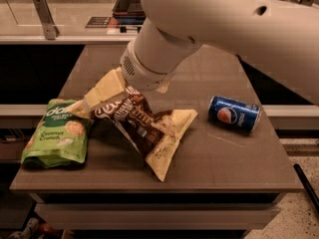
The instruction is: Move brown chip bag near green rice chip bag
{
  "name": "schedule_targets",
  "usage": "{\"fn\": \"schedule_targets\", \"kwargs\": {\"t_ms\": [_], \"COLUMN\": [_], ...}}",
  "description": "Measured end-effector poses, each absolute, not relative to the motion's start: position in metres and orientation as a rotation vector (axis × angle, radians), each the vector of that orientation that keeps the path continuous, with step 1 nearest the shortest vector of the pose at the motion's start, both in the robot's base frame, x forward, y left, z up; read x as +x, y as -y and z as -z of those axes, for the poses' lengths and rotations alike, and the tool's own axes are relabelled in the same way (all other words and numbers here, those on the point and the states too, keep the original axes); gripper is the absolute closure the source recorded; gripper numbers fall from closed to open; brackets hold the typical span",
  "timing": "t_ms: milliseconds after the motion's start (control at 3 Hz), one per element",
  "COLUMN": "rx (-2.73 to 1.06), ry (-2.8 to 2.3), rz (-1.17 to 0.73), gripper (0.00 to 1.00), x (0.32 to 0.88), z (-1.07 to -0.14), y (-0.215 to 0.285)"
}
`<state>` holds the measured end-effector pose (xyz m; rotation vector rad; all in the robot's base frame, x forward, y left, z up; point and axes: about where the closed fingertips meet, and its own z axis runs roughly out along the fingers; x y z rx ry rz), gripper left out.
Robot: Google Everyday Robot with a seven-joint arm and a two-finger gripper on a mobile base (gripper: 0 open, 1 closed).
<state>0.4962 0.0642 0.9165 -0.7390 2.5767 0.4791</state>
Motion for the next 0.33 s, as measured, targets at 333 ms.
{"fn": "schedule_targets", "kwargs": {"t_ms": [333], "rx": [-0.739], "ry": [-2.577], "rz": [-0.479], "gripper": [0.00], "x": [0.4962], "z": [-0.9165], "y": [-0.0642]}}
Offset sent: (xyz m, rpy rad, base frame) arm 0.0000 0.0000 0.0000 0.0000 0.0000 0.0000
